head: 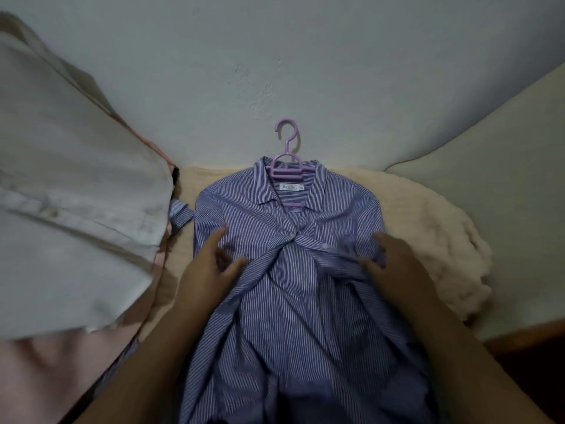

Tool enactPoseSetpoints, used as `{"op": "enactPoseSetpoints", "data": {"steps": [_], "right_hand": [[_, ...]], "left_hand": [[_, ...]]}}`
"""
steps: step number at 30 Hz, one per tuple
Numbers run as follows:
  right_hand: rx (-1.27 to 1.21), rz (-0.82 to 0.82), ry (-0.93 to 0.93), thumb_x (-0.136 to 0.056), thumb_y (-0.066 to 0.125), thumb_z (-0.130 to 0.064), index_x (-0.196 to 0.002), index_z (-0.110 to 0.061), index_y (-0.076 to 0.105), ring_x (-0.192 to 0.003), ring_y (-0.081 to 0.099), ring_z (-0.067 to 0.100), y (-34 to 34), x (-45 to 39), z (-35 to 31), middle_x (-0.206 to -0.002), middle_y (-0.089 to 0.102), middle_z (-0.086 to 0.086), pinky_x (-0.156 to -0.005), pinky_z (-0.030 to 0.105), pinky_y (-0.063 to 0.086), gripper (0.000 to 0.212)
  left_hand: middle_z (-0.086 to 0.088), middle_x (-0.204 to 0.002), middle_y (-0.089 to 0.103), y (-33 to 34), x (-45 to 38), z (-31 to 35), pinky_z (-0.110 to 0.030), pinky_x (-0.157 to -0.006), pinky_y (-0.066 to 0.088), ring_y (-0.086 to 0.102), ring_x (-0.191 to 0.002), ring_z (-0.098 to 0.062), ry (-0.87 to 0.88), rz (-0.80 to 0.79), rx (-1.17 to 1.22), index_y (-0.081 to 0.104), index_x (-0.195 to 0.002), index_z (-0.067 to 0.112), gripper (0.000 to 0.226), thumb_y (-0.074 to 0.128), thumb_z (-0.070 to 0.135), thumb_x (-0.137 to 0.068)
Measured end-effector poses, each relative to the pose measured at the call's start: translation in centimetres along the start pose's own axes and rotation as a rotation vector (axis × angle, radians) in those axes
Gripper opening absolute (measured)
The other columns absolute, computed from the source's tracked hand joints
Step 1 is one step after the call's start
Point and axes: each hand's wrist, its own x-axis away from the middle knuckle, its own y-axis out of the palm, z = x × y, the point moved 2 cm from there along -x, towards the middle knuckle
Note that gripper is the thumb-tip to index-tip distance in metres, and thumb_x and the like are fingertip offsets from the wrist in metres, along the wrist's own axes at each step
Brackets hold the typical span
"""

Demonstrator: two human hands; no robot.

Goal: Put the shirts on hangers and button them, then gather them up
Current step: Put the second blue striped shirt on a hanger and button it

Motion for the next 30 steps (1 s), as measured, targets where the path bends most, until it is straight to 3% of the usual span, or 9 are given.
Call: {"op": "enactPoseSetpoints", "data": {"steps": [4,9,14,16,19,22,25,28,30], "right_hand": [[-0.053,-0.022,0.164,-0.098,0.045,-0.021,-0.124,-0.004,0.050,-0.104,0.051,0.032,-2.2,3.6,0.8,-0.123,0.054,0.019,-0.081,0.033,0.037,0.032],[0.160,-0.158,0.274,-0.098,0.040,-0.019,-0.132,-0.011,0.038,-0.104,0.053,0.030,-3.4,6.9,-0.7,-0.124,0.055,0.017,-0.072,0.029,0.034,0.035],[0.071,0.048,0.090,-0.089,0.051,-0.011,-0.114,-0.012,0.047,-0.098,0.058,0.032,-4.0,10.3,-4.8,-0.110,0.057,0.013,-0.075,0.034,0.041,0.026],[-0.092,-0.076,0.045,-0.089,0.056,-0.011,-0.124,-0.011,0.046,-0.096,0.058,0.027,-2.2,11.7,-6.1,-0.110,0.057,0.012,-0.076,0.029,0.041,0.037],[-0.334,-0.336,0.077,-0.087,0.058,-0.003,-0.128,-0.006,0.046,-0.072,0.052,0.018,2.3,13.7,-6.0,-0.082,0.054,0.004,-0.070,0.034,0.046,0.043],[-0.280,-0.186,0.092,-0.086,0.050,0.001,-0.122,-0.010,0.055,-0.088,0.051,0.018,3.5,14.1,-4.5,-0.097,0.056,0.004,-0.077,0.028,0.041,0.038],[-0.154,-0.047,0.082,-0.083,0.058,-0.006,-0.129,-0.008,0.051,-0.115,0.049,0.027,2.9,13.9,-3.1,-0.125,0.052,0.015,-0.096,0.032,0.039,0.047],[-0.043,0.064,0.139,-0.081,0.068,-0.023,-0.136,-0.011,0.040,-0.126,0.038,0.028,2.5,14.1,-2.3,-0.136,0.041,0.014,-0.105,0.039,0.032,0.063],[-0.043,0.115,0.145,-0.077,0.072,-0.029,-0.139,-0.011,0.036,-0.125,0.041,0.029,2.3,13.8,-2.0,-0.135,0.045,0.011,-0.105,0.045,0.034,0.074]], "left_hand": [[0.000,-0.086,0.065,-1.5,2.9,-0.8,-0.032,-0.071,0.049,0.062,-0.081,-0.019,-0.112,-0.081,-0.123,0.045,-0.139,0.016,0.059,0.059,0.046,-0.089],[-0.005,-0.102,0.069,-2.2,6.0,1.7,-0.035,-0.079,0.051,0.063,-0.098,-0.027,-0.109,-0.119,-0.320,0.044,-0.136,0.024,0.056,0.046,0.058,-0.092],[-0.007,-0.109,0.067,-2.8,9.5,7.4,-0.036,-0.073,0.046,0.063,-0.097,-0.032,-0.018,0.044,-0.278,0.033,-0.140,0.024,0.048,0.047,0.040,-0.096],[-0.012,-0.114,0.064,-1.4,11.6,9.0,-0.038,-0.079,0.045,0.061,-0.103,-0.035,-0.007,-0.037,-0.182,0.029,-0.143,0.022,0.051,0.048,0.033,-0.097],[-0.018,-0.113,0.064,1.7,14.1,8.2,-0.040,-0.088,0.047,0.059,-0.105,-0.036,-0.101,-0.257,-0.137,0.024,-0.146,0.017,0.054,0.046,0.026,-0.098],[-0.012,-0.102,0.065,2.2,14.8,6.8,-0.036,-0.081,0.047,0.061,-0.096,-0.032,-0.119,-0.201,-0.112,0.039,-0.138,0.016,0.040,0.042,0.018,-0.098],[-0.013,-0.116,0.057,0.8,14.5,6.0,-0.032,-0.083,0.039,0.056,-0.105,-0.030,-0.114,-0.015,-0.076,0.048,-0.132,0.009,0.037,0.047,0.009,-0.095],[-0.015,-0.127,0.054,-0.1,13.7,4.6,-0.039,-0.096,0.038,0.050,-0.117,-0.033,-0.152,0.014,-0.201,0.036,-0.141,0.006,0.058,0.059,0.016,-0.089],[-0.013,-0.116,0.063,-0.3,13.3,4.2,-0.041,-0.093,0.040,0.056,-0.110,-0.035,-0.209,-0.075,-0.268,0.025,-0.145,0.010,0.066,0.058,0.025,-0.090]]}}
